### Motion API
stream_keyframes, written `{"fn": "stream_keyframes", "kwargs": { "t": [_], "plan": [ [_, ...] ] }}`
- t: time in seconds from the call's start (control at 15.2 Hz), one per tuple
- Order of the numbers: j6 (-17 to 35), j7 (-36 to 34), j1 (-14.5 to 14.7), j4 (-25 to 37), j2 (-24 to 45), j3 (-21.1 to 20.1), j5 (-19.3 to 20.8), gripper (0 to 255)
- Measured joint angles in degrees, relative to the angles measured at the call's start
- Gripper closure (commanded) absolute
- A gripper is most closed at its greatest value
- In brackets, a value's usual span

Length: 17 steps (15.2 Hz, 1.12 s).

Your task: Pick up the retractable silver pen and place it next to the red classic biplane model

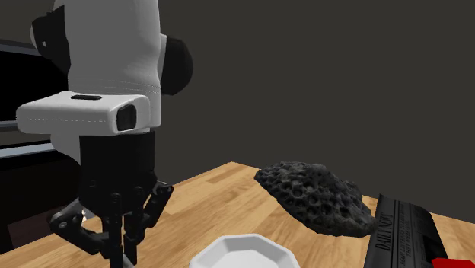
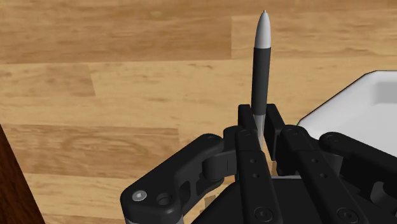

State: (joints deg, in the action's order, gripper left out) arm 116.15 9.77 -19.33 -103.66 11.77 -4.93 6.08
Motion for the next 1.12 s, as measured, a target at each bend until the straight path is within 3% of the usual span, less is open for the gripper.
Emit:
{"fn": "stream_keyframes", "kwargs": {
  "t": [1.12],
  "plan": [
    [10.43, -1.26, 0.07, -5.91, 4.57, 0.3, 1.08, 255]
  ]
}}
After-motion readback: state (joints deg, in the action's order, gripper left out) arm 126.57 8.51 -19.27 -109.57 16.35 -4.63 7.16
